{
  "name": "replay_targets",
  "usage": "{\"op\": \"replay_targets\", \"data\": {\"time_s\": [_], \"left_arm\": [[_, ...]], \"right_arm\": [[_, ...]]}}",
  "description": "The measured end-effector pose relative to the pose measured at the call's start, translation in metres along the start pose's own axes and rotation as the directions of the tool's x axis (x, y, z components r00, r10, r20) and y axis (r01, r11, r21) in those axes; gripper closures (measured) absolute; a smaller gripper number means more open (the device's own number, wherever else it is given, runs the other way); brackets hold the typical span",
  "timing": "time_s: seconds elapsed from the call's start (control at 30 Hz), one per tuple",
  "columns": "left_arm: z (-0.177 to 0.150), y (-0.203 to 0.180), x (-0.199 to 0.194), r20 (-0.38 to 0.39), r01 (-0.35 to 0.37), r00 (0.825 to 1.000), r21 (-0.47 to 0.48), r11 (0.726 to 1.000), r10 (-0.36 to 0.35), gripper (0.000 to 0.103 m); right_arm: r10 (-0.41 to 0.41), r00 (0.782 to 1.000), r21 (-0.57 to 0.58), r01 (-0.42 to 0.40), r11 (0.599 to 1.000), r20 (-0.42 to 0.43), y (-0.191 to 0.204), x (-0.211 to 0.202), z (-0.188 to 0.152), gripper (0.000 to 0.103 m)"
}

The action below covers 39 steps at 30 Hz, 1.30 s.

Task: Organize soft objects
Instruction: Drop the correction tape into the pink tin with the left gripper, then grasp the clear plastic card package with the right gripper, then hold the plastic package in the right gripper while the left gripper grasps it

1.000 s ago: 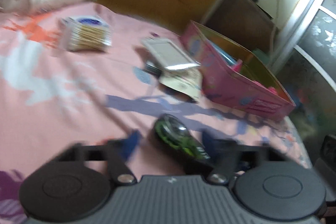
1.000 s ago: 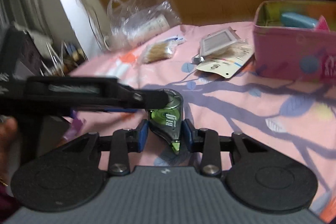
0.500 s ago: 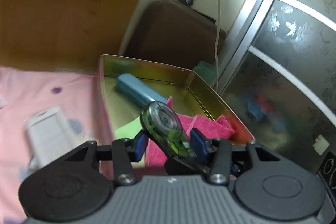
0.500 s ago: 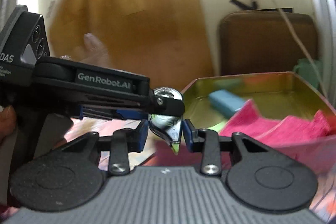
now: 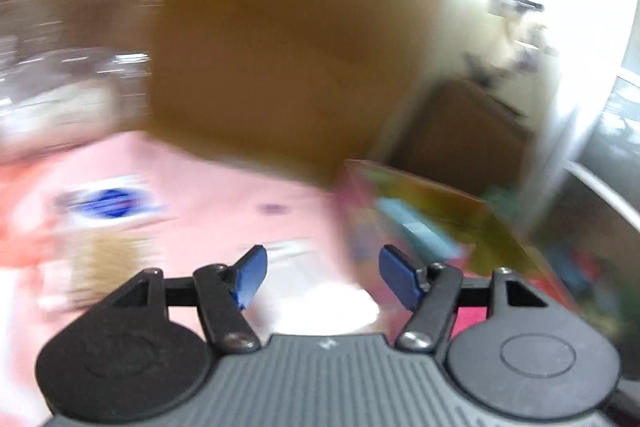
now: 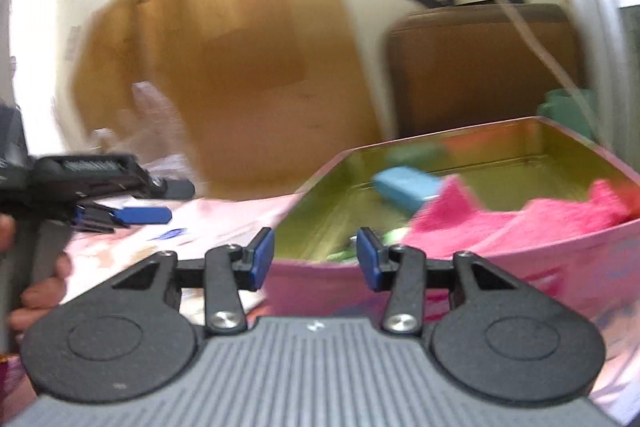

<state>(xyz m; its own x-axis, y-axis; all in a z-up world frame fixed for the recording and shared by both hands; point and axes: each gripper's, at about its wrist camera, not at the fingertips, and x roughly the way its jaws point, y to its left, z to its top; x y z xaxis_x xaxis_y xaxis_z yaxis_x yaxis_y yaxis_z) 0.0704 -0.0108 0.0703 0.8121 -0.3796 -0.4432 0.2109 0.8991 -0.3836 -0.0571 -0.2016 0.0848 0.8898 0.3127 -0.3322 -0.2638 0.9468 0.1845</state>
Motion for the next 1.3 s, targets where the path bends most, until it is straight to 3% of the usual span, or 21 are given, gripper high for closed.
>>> {"op": "replay_targets", "data": {"time_s": [0.13,0.23,0.37,0.47,0.5,0.6,0.7,0.73,0.77,0.93,1.07,1.2,1.3], "left_arm": [[-0.015,0.061,-0.032,0.019,-0.163,0.986,-0.079,0.983,0.165,0.039],[-0.033,0.096,-0.04,-0.011,-0.248,0.968,-0.131,0.96,0.249,0.039],[-0.051,0.115,-0.039,-0.029,-0.272,0.962,-0.178,0.946,0.271,0.039],[-0.05,0.114,-0.04,-0.006,-0.252,0.967,-0.174,0.952,0.255,0.039],[-0.05,0.113,-0.042,-0.006,-0.254,0.967,-0.165,0.953,0.256,0.038],[-0.05,0.115,-0.05,0.03,-0.254,0.964,-0.178,0.951,0.264,0.038],[-0.051,0.123,-0.06,0.059,-0.259,0.958,-0.224,0.939,0.279,0.037],[-0.05,0.127,-0.062,0.072,-0.275,0.951,-0.237,0.932,0.299,0.037],[-0.05,0.13,-0.066,0.085,-0.294,0.942,-0.254,0.921,0.324,0.037],[-0.046,0.151,-0.077,0.109,-0.312,0.923,-0.352,0.882,0.37,0.037],[-0.045,0.154,-0.077,0.103,-0.295,0.93,-0.361,0.885,0.353,0.034],[-0.045,0.146,-0.074,0.101,-0.275,0.942,-0.315,0.908,0.32,0.03],[-0.045,0.141,-0.07,0.078,-0.255,0.955,-0.283,0.925,0.287,0.03]], "right_arm": [[0.095,0.992,-0.08,-0.102,0.992,-0.088,0.046,0.022,-0.005,0.055],[0.091,0.983,-0.171,-0.118,0.978,-0.16,0.076,0.05,-0.001,0.055],[0.053,0.97,-0.261,-0.116,0.958,-0.235,0.098,0.104,0.032,0.05],[-0.024,0.949,-0.31,-0.079,0.948,-0.315,0.11,0.159,0.062,0.036],[-0.055,0.929,-0.312,-0.067,0.948,-0.365,0.113,0.18,0.069,0.029],[-0.11,0.862,-0.263,-0.028,0.964,-0.495,0.108,0.233,0.071,0.029],[-0.157,0.768,-0.205,0.034,0.978,-0.621,0.097,0.265,0.062,0.032],[-0.13,0.749,-0.154,0.037,0.987,-0.65,0.093,0.269,0.059,0.036],[-0.091,0.742,-0.114,0.02,0.993,-0.664,0.092,0.266,0.057,0.038],[0.058,0.749,-0.145,-0.203,0.968,-0.66,0.123,0.206,0.03,0.057],[0.176,0.74,-0.12,-0.329,0.937,-0.65,0.132,0.14,0.002,0.058],[0.214,0.805,-0.129,-0.337,0.933,-0.554,0.13,0.072,-0.022,0.049],[0.234,0.829,-0.07,-0.311,0.948,-0.507,0.121,0.043,-0.035,0.046]]}}
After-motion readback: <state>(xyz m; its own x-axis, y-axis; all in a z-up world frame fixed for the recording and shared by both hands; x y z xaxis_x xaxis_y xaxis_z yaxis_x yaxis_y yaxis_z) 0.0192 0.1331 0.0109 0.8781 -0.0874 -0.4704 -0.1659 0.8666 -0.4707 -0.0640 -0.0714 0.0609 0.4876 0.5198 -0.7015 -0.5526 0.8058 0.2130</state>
